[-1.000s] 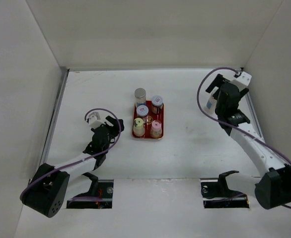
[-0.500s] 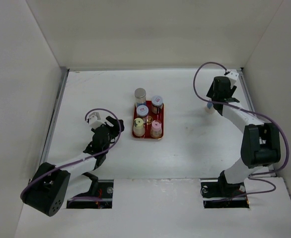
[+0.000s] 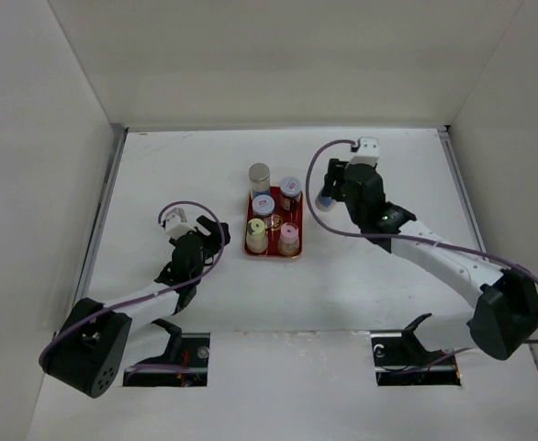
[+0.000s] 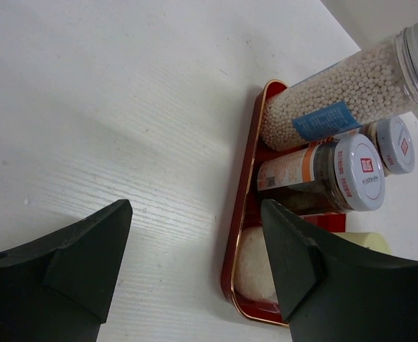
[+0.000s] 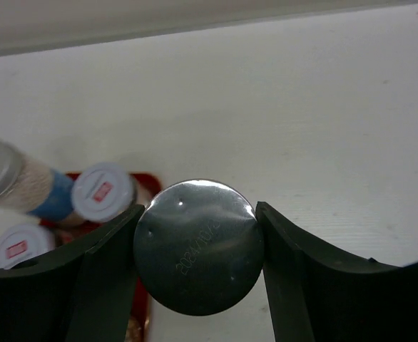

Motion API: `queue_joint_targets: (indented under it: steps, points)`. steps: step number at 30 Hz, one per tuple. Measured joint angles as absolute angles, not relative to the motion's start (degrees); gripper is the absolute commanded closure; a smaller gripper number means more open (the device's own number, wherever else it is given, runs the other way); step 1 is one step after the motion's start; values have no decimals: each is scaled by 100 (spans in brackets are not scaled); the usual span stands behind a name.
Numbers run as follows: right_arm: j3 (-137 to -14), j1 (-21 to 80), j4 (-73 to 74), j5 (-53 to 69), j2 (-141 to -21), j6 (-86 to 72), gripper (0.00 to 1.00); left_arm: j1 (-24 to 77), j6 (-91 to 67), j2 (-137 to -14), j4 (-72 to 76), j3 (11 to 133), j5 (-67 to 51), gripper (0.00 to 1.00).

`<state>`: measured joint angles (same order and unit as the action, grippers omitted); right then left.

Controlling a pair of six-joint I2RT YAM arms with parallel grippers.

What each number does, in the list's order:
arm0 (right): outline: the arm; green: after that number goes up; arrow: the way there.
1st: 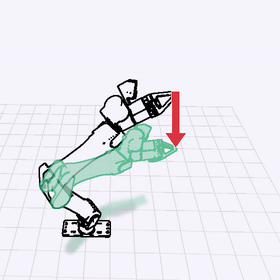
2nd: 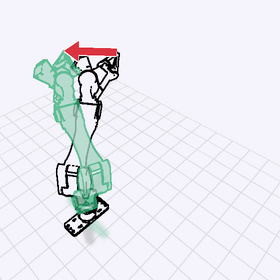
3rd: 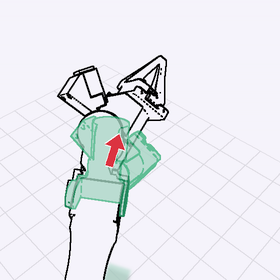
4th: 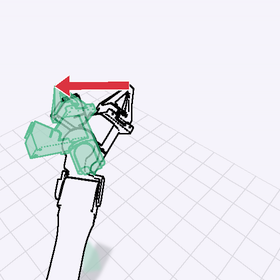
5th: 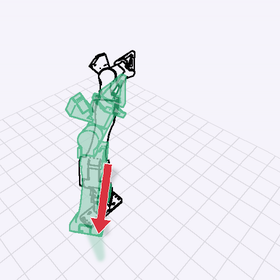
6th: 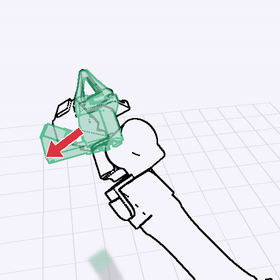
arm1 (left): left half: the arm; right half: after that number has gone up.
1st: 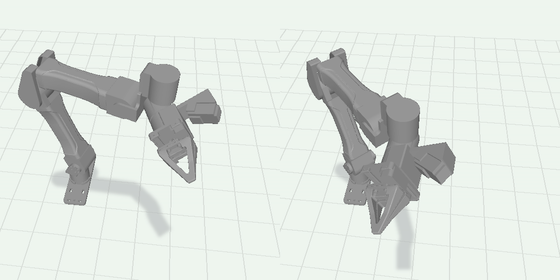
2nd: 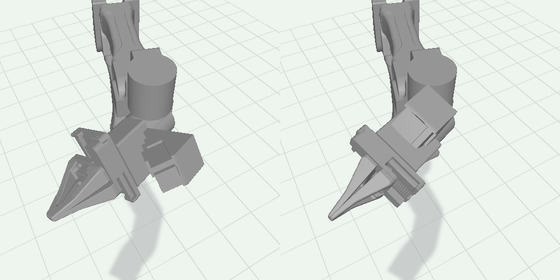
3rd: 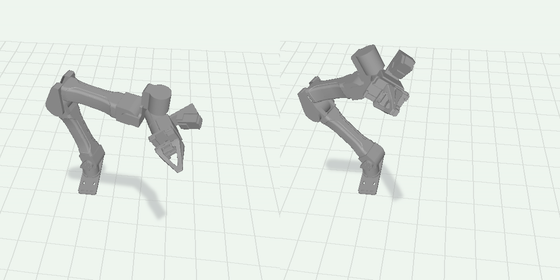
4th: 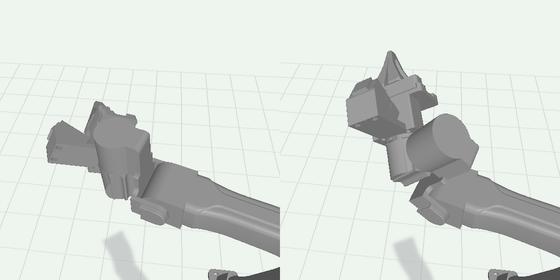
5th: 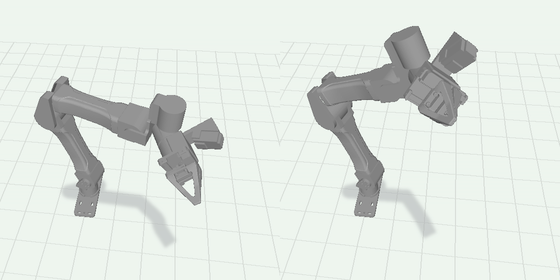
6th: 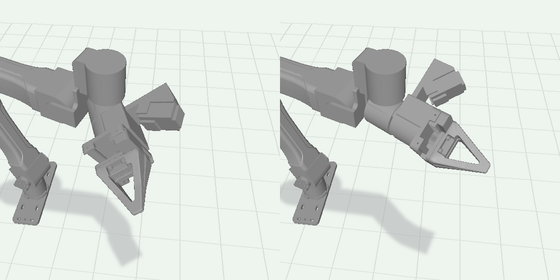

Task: Organize the condiment bottles

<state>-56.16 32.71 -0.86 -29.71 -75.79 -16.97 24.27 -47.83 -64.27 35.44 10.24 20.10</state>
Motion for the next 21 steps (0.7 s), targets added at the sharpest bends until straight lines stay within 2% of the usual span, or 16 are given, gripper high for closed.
queue_joint_targets:
  steps: [10,16,21]
  points:
    - [-6324,4394,-139,-2928,-8892,-1643,50,2436,-4786,-6427,3544,1024,2005,25]
    - [-6600,4703,-165,-2952,-9485,-1546,48,2440,-4783,-6436,3544,1024,2001,17]
    - [-6628,4783,-228,-3000,-9749,-1514,40,2438,-4790,-6436,3544,1024,1999,11]
